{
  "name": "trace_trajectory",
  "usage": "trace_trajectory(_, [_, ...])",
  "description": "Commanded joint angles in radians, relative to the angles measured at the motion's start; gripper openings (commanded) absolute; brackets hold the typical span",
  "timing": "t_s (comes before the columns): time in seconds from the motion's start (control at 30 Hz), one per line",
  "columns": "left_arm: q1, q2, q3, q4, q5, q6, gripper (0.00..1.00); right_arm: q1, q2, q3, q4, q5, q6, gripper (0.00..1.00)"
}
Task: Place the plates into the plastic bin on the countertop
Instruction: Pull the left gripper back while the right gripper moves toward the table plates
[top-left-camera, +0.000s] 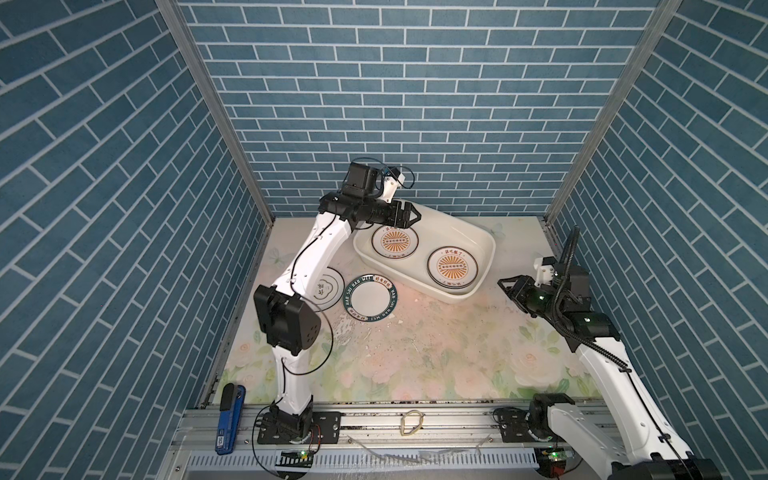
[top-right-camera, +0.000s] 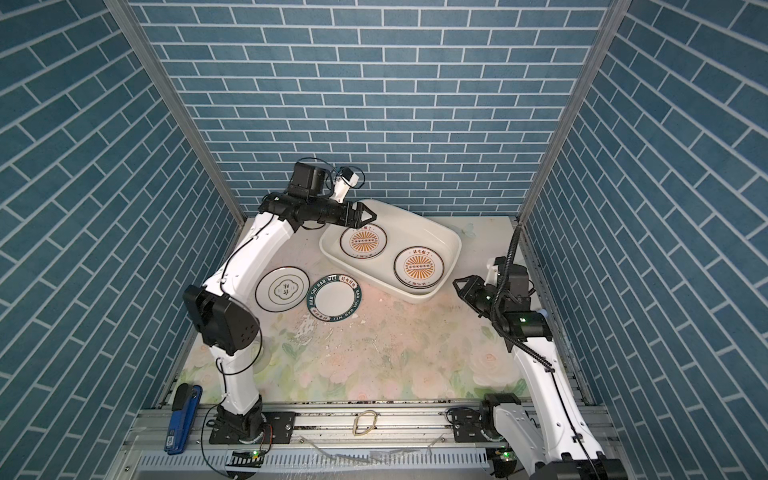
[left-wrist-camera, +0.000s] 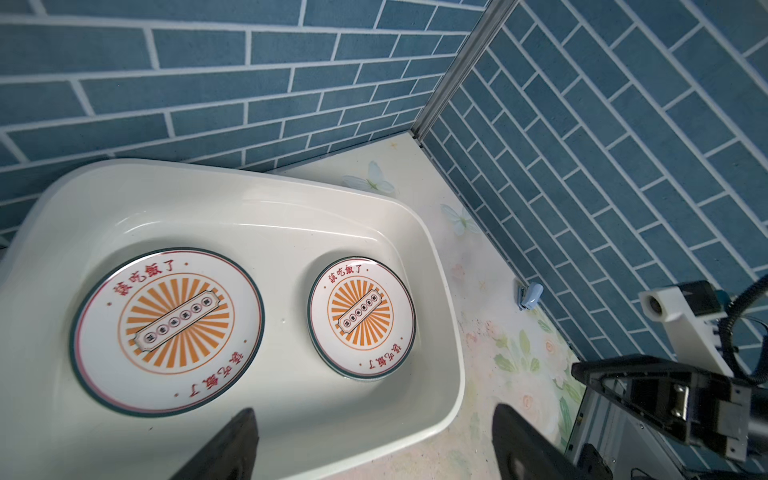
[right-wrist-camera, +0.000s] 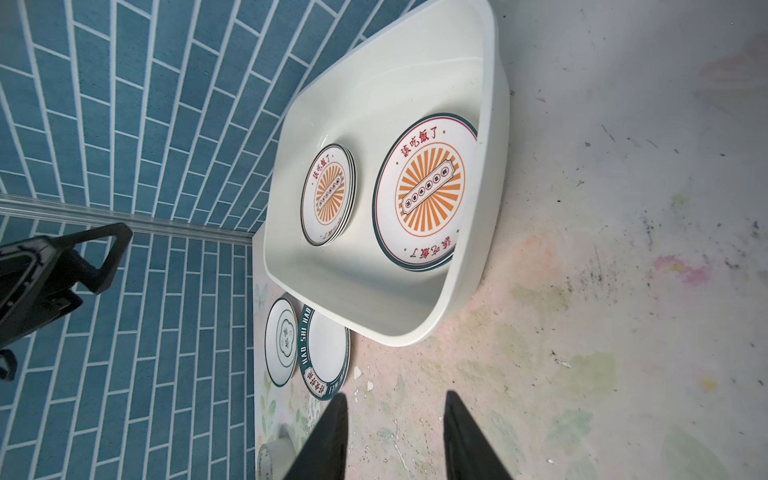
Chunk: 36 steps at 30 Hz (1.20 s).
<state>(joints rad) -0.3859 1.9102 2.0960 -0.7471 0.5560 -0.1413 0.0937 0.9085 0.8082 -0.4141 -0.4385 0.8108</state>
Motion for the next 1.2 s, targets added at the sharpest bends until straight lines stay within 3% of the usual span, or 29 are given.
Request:
trace_trajectory(0.0, [0.004,-0.084,-0.103,0.008,-0.066,0.048,0.93,0.011,0.002,0.054,0.029,-0.05,-0.019,0.4])
trace_trajectory(0.3, [0.026,-0.264,-0.171,-0.111,-0.162,0.165,0.99,0.12,0.041,0.11,0.031,-0.074,-0.045,0.41])
trace_trajectory(0.47, [0.116,-0.406,-0.379,-0.019,-0.179,0.124,0.99,0.188,0.05,0.11,0.047,-0.068,-0.047,0.41])
trace_trajectory(0.67, [0.263,-0.507,-0.6,0.057,-0.091,0.03,0.98,0.27,0.031,0.062,0.083,-0.038,-0.037,0.42])
trace_trajectory(0.83, [0.284,-0.515,-0.683,0.005,-0.094,0.083,0.97,0.379,0.019,0.014,0.147,0.009,0.005,0.41])
trace_trajectory(1.0, [0.306,-0.6,-0.874,0.141,-0.077,0.045,0.97,0.517,0.066,-0.024,0.24,0.09,0.02,0.42])
trace_trajectory(1.17, [0.314,-0.62,-0.93,0.171,-0.036,0.024,0.98,0.64,0.179,-0.075,0.376,0.175,0.027,0.41])
